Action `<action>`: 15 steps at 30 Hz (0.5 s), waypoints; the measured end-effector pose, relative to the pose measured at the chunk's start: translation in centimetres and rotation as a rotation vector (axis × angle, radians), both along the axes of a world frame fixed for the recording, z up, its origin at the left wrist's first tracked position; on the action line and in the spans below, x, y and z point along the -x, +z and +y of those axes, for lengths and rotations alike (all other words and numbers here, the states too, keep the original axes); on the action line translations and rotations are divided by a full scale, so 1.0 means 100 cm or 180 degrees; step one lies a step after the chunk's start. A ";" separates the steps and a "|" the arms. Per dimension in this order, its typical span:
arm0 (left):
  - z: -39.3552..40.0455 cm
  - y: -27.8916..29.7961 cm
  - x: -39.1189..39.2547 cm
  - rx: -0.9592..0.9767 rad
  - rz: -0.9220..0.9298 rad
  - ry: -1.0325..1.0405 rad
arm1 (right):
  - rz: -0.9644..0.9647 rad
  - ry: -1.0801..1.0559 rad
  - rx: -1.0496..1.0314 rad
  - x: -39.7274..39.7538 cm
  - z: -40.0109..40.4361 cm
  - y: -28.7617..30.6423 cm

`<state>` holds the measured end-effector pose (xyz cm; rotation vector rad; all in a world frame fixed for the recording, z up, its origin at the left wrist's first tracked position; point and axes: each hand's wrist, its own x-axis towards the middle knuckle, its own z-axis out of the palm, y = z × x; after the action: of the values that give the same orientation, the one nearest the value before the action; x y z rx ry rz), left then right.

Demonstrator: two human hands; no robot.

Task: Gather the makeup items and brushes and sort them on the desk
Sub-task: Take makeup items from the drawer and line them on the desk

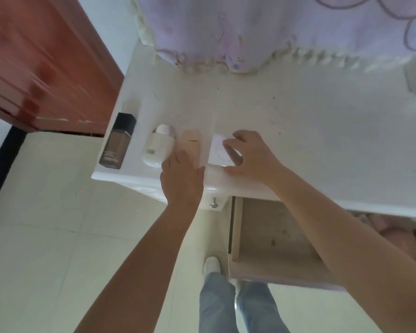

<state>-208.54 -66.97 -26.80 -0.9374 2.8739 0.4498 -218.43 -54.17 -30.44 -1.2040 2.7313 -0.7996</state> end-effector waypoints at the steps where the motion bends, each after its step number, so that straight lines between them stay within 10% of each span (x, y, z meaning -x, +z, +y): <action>1: 0.000 0.002 -0.002 -0.0035 0.0042 -0.0041 | -0.0004 0.0040 -0.0086 0.000 -0.001 -0.002; 9: 0.063 -0.030 -0.052 -0.0152 0.2051 -0.1413 | -0.0122 -0.1404 0.0735 -0.065 0.087 0.020; 15: 0.173 -0.064 -0.053 -0.1056 -0.0186 -0.2676 | -0.0948 -0.2009 -0.0346 -0.123 0.228 -0.011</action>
<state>-203.27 -49.69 -33.22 0.3083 2.6780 0.7283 -206.09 -31.38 -31.57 -0.1581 2.8466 -0.7728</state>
